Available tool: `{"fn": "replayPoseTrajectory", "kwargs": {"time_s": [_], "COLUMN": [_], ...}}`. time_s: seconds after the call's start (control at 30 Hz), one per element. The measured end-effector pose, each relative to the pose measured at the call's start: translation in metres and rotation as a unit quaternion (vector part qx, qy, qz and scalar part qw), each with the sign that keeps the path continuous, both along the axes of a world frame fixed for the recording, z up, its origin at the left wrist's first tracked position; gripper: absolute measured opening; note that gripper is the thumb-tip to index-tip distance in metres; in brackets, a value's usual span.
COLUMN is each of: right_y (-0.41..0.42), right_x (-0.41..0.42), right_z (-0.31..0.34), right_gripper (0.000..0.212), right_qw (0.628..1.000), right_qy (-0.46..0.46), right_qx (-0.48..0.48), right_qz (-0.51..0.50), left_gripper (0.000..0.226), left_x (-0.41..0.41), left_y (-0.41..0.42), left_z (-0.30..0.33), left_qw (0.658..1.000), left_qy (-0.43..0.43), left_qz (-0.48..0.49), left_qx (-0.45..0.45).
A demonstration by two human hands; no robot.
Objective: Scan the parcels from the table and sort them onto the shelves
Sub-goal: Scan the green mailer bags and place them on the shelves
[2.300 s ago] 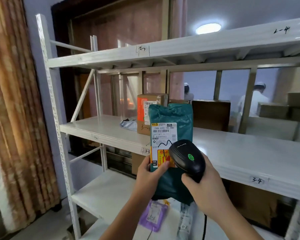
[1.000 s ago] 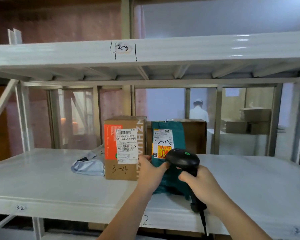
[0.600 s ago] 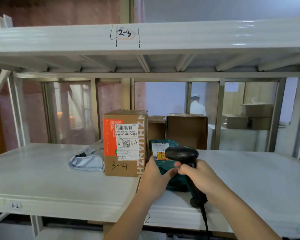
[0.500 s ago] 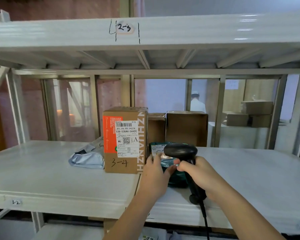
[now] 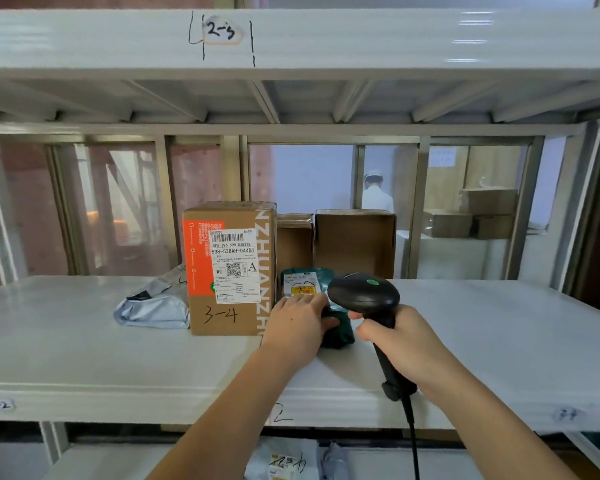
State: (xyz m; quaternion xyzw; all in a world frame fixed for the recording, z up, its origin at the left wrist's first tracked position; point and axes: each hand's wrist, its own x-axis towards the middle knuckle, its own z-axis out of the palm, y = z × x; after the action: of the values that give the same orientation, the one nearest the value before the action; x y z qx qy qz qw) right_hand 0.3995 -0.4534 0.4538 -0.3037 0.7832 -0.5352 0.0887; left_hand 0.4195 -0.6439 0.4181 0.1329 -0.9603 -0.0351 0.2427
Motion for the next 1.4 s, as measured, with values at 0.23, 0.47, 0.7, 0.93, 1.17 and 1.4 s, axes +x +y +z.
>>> {"fn": "replayPoseTrajectory", "kwargs": {"time_s": [0.23, 0.47, 0.7, 0.93, 1.17, 1.4], "right_y": [0.033, 0.103, 0.211, 0.339, 0.444, 0.516], "right_x": [0.008, 0.025, 0.042, 0.052, 0.056, 0.041], "right_z": [-0.012, -0.025, -0.039, -0.059, -0.08, -0.102], "right_gripper": [0.026, 0.012, 0.009, 0.014, 0.009, 0.016], "right_qw": [0.999, 0.994, 0.978, 0.953, 0.922, 0.893], "right_qy": [0.017, -0.017, 0.006, -0.022, -0.027, -0.061], "right_qx": [0.007, -0.01, 0.034, 0.065, 0.044, 0.063], "right_qz": [-0.046, -0.103, -0.204, -0.296, -0.383, -0.441], "left_gripper": [0.028, 0.028, 0.026, 0.035, 0.05, 0.091], "left_x": [-0.001, -0.018, -0.044, -0.086, -0.125, -0.194], "left_y": [0.02, 0.104, 0.23, 0.379, 0.512, 0.604], "left_z": [-0.001, 0.0, -0.011, -0.033, -0.056, -0.116], "left_qw": [0.998, 0.981, 0.944, 0.862, 0.825, 0.841], "left_qy": [0.049, 0.077, 0.01, -0.145, -0.258, -0.258], "left_qz": [-0.023, -0.177, -0.308, -0.444, -0.491, -0.475], "left_qx": [0.006, 0.001, 0.119, 0.197, 0.107, -0.019]}}
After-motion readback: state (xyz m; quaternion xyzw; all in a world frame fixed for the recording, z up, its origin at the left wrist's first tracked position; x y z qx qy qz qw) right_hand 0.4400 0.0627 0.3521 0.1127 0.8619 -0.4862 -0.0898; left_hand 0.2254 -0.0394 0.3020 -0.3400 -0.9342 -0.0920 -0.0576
